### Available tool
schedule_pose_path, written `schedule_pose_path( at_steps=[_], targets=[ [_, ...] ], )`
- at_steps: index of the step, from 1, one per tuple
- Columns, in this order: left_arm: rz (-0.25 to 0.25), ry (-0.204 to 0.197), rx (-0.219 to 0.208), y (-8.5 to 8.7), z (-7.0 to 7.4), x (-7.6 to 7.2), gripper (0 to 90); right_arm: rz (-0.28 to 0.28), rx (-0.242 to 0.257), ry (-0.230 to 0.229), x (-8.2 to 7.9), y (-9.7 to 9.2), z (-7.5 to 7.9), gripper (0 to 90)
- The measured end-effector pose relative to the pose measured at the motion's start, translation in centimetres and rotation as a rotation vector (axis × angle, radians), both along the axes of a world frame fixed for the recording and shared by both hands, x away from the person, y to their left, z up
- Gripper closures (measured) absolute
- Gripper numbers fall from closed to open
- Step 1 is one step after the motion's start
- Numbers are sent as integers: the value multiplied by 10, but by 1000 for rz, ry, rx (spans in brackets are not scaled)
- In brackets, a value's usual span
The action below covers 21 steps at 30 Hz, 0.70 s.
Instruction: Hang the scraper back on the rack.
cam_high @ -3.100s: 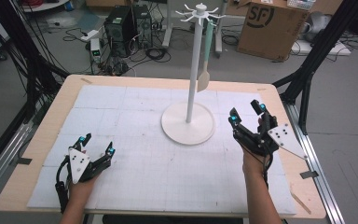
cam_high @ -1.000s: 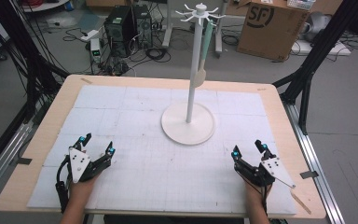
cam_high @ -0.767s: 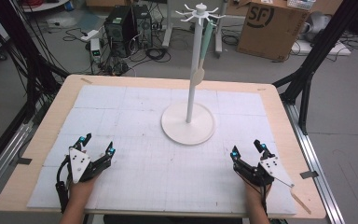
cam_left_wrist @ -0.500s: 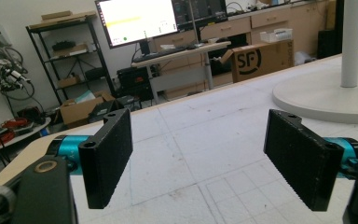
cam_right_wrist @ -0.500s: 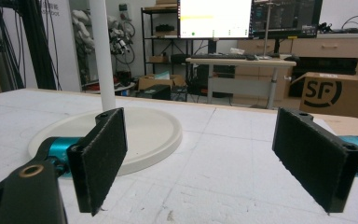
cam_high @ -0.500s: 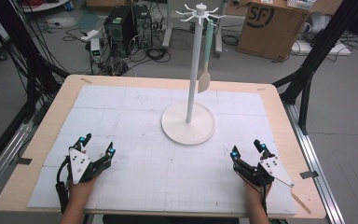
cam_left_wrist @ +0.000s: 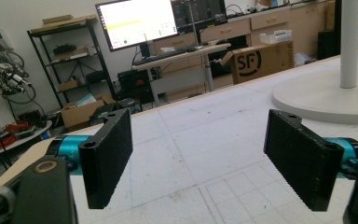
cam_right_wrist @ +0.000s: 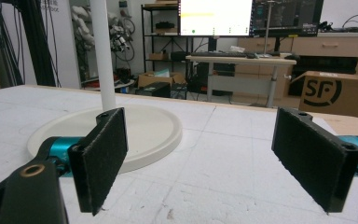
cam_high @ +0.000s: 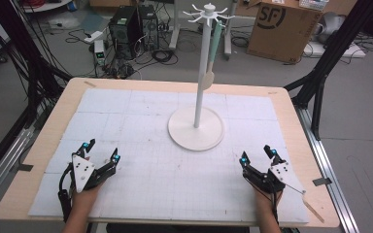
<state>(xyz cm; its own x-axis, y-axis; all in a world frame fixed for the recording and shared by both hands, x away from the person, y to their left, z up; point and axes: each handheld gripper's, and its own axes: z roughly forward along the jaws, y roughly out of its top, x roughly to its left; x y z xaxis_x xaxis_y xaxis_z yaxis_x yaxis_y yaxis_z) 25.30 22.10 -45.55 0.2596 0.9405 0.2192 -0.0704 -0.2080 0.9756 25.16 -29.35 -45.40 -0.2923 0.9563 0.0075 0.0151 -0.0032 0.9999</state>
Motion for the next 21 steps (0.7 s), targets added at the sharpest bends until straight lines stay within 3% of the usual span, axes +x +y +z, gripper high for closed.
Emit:
schedule_pose_path(
  at_steps=[21],
  targets=[
    [0,4,3,0,0,0,245,1,-5,2,0,0,0,178]
  ],
)
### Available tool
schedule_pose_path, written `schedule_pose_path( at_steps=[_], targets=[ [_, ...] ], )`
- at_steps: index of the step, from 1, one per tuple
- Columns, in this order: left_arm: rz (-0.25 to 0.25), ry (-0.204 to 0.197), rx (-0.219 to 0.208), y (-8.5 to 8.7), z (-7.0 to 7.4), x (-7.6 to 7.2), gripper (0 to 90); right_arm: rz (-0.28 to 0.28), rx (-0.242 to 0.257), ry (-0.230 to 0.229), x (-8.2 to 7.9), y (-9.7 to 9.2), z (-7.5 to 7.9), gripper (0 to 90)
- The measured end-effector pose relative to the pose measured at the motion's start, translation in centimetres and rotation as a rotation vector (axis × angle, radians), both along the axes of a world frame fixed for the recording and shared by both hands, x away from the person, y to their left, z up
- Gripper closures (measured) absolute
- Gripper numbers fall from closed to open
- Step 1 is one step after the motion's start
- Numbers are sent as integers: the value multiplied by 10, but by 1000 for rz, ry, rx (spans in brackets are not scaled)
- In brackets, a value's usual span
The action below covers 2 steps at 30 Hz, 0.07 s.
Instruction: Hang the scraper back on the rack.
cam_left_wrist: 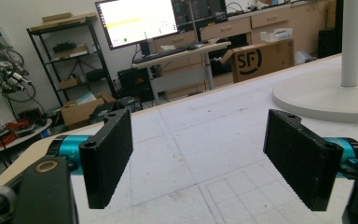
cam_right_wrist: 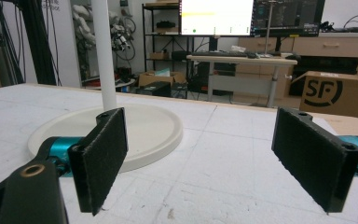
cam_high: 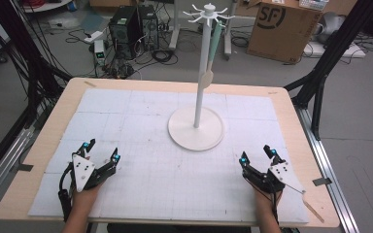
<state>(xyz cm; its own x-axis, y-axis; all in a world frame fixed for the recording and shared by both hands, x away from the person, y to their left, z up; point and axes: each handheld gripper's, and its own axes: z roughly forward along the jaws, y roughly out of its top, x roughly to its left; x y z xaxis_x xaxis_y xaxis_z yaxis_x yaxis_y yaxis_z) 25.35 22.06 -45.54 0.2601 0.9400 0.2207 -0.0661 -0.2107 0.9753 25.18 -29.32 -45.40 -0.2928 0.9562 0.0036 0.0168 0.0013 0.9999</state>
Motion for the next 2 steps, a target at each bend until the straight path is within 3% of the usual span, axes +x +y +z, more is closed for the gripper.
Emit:
schedule_pose_path(
  at_steps=[2],
  targets=[
    [0,-1,1,0,0,0,244,1,-1,-1,0,0,0,178]
  ],
)
